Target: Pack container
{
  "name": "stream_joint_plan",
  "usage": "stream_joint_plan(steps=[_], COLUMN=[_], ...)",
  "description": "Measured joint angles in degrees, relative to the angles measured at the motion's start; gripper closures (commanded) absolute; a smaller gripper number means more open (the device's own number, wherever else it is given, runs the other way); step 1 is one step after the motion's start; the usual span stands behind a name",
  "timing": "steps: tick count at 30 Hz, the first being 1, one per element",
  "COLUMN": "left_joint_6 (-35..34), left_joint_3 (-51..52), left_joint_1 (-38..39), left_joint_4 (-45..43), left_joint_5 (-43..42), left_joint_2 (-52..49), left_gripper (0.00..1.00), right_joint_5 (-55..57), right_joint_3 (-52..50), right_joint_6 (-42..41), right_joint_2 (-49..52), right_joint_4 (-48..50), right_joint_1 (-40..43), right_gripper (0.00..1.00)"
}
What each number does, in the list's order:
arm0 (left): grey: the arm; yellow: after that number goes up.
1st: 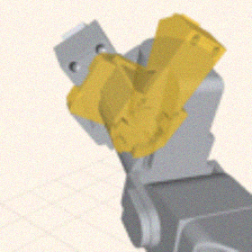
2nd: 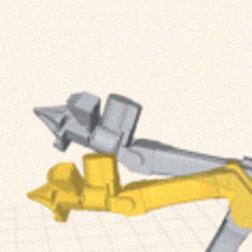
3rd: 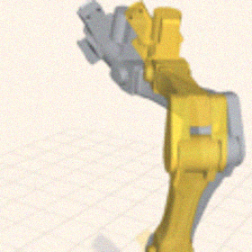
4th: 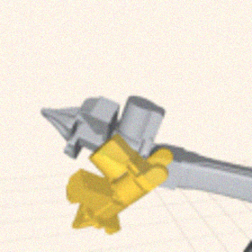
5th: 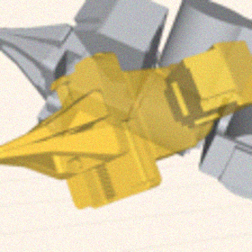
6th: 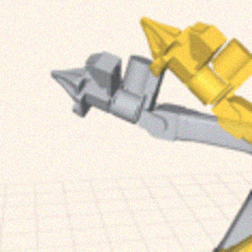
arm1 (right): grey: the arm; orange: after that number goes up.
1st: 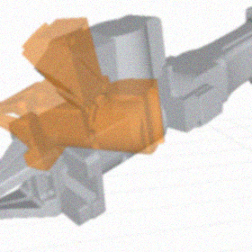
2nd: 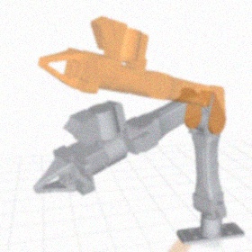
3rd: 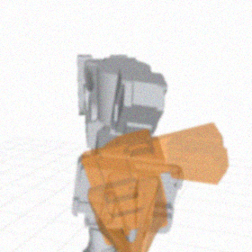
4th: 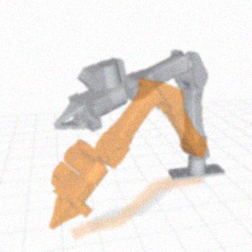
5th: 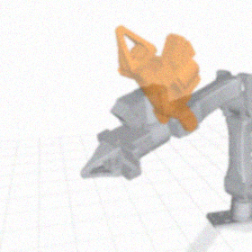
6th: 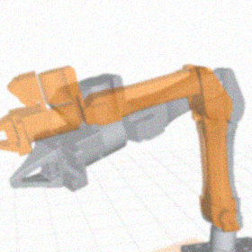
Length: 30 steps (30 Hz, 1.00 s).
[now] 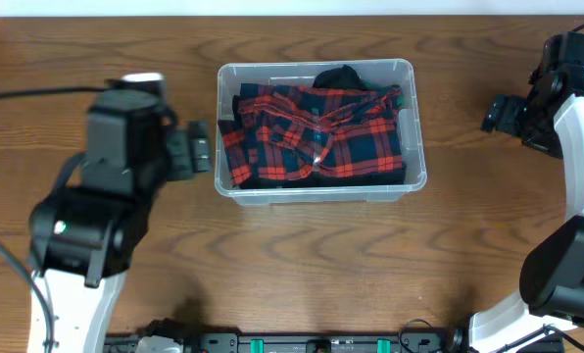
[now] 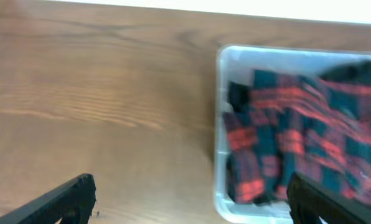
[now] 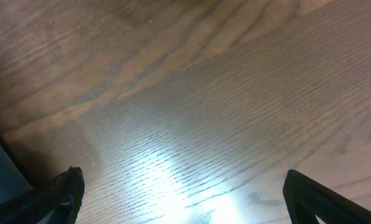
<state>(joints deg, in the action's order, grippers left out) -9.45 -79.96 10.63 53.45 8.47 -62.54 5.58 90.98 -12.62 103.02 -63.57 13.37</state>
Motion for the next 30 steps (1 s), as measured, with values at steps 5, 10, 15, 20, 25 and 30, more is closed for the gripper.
stream_joint_plan(steps=[5,10,15,20,25,30], left_joint_6=[-0.68,-0.7,-0.72,-0.76,-0.9,-1.07], left_joint_3=[13.84,32.04,48.33,60.17,68.41,73.99], left_joint_1=[-6.03,-9.2,-10.36,-10.6,-10.62,-10.62], left_joint_4=[-15.52,-32.28,-40.39,-45.68,-50.07,-54.16], left_joint_5=[-1.79,-4.46,-5.79,-7.5,-8.66,-9.4], left_joint_2=[10.47,23.71,36.44,46.05,52.33,56.7], left_gripper=[0.02,0.02,0.02,0.02,0.02,0.02], right_joint_5=[0.0,-0.02,-0.02,-0.02,-0.02,-0.02], right_joint_3=[0.0,0.0,0.0,0.0,0.0,0.0], right_joint_6=[0.0,0.0,0.0,0.0,0.0,0.0], right_joint_2=[0.0,0.0,0.0,0.0,0.0,0.0], right_joint_4=[0.02,0.0,0.0,-0.02,-0.02,-0.02], right_joint_1=[0.0,0.0,0.0,0.0,0.0,0.0], right_gripper=[0.01,0.01,0.01,0.01,0.01,0.01])
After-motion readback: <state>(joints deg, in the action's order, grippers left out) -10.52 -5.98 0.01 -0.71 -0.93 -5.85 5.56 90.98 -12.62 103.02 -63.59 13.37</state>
